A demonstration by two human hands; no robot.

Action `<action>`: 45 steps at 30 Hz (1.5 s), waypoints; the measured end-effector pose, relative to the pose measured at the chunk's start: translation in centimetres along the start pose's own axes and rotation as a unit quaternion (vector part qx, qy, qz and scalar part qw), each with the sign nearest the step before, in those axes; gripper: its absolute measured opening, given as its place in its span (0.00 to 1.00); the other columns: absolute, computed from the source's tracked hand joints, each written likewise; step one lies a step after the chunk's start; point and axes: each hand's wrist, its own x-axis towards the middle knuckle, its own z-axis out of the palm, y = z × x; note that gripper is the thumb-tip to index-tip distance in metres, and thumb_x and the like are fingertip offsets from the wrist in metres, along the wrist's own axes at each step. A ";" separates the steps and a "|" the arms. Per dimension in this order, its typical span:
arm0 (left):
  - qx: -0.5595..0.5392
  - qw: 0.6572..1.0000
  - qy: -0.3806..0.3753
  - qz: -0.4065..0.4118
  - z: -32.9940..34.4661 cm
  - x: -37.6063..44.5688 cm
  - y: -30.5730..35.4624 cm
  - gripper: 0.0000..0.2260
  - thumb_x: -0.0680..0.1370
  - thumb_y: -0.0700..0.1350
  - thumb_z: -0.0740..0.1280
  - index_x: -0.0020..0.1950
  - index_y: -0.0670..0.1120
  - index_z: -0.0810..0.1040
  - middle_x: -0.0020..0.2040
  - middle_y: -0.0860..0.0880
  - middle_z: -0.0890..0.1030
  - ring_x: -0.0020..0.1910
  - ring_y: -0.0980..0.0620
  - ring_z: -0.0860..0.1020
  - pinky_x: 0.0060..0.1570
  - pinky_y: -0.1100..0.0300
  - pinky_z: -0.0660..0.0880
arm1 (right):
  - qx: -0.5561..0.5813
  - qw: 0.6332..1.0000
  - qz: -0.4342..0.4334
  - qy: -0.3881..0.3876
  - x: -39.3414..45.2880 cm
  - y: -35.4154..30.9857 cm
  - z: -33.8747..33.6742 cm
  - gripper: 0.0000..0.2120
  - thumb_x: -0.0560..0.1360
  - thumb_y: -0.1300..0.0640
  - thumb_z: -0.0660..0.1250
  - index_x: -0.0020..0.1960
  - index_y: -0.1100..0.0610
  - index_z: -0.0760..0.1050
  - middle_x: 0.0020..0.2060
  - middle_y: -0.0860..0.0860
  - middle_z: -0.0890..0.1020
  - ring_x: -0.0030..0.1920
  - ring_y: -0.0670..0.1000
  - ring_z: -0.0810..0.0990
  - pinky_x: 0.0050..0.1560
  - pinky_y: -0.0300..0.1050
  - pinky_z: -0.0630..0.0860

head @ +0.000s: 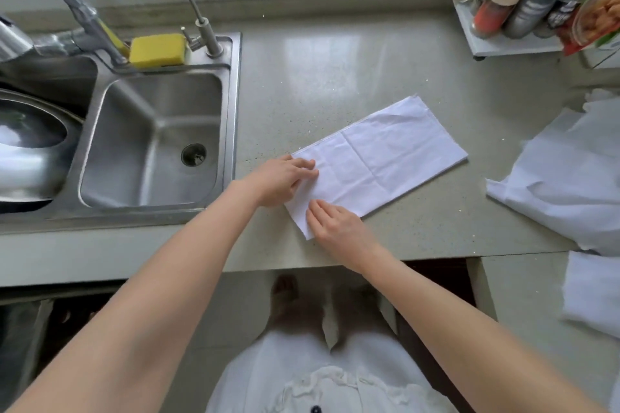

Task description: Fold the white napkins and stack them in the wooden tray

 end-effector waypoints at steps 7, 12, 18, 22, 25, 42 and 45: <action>0.019 0.994 -0.056 0.094 -1.7 -1.0 -2.4 0.20 0.82 0.59 0.49 0.71 0.57 0.68 0.76 0.58 0.59 0.73 0.50 0.59 0.69 0.57 0.52 | 0.234 0.947 0.215 -0.038 -0.6 -1.2 -2.6 0.19 0.71 0.69 0.66 0.60 0.58 0.79 0.61 0.51 0.80 0.62 0.50 0.78 0.56 0.46 0.77; 0.069 0.981 -0.111 0.141 -2.2 -1.8 -4.1 0.32 0.75 0.71 0.47 0.73 0.56 0.67 0.75 0.58 0.62 0.76 0.53 0.55 0.75 0.55 0.44 | 0.424 0.773 0.468 -0.061 -1.4 1.5 -5.2 0.17 0.80 0.53 0.61 0.40 0.64 0.77 0.31 0.46 0.75 0.36 0.46 0.73 0.38 0.44 0.65; -0.051 0.986 -0.097 0.130 -2.4 -2.2 -2.9 0.12 0.79 0.52 0.65 0.51 0.44 0.81 0.48 0.46 0.81 0.49 0.47 0.77 0.50 0.57 0.73 | 0.537 0.643 0.536 -0.104 -3.0 1.3 -7.0 0.19 0.79 0.48 0.61 0.48 0.65 0.79 0.46 0.60 0.83 0.48 0.58 0.83 0.53 0.54 0.79; -0.203 0.962 -0.171 0.055 -2.5 -2.2 -2.5 0.18 0.77 0.51 0.68 0.30 0.47 0.69 0.27 0.54 0.69 0.28 0.54 0.66 0.30 0.61 0.60 | 0.566 0.615 0.537 -0.113 -3.7 1.1 -9.1 0.14 0.81 0.53 0.59 0.51 0.62 0.79 0.44 0.55 0.84 0.42 0.55 0.84 0.42 0.47 0.81; -0.341 0.927 -0.158 0.013 -3.1 -1.4 -2.1 0.15 0.76 0.48 0.69 0.32 0.47 0.74 0.28 0.57 0.74 0.28 0.59 0.72 0.32 0.66 0.68 | 0.524 0.629 0.573 -0.038 -4.0 2.5 -9.4 0.17 0.80 0.53 0.62 0.48 0.67 0.79 0.42 0.58 0.84 0.41 0.56 0.84 0.42 0.51 0.82; -0.267 0.946 0.052 -0.178 -3.0 9.0 4.5 0.19 0.79 0.40 0.61 0.28 0.46 0.62 0.27 0.47 0.68 0.31 0.45 0.69 0.31 0.56 0.60 | 0.272 0.646 0.712 0.047 -3.3 11.1 -4.5 0.06 0.75 0.61 0.62 0.40 0.60 0.73 0.35 0.54 0.76 0.39 0.56 0.74 0.37 0.46 0.67; -0.248 0.947 0.062 -0.192 -2.7 9.5 4.6 0.14 0.79 0.41 0.60 0.33 0.40 0.72 0.42 0.35 0.80 0.44 0.38 0.78 0.38 0.52 0.68 | 0.284 0.649 0.702 0.073 -3.6 11.8 -4.0 0.05 0.76 0.62 0.62 0.43 0.63 0.74 0.35 0.54 0.76 0.40 0.55 0.74 0.38 0.44 0.66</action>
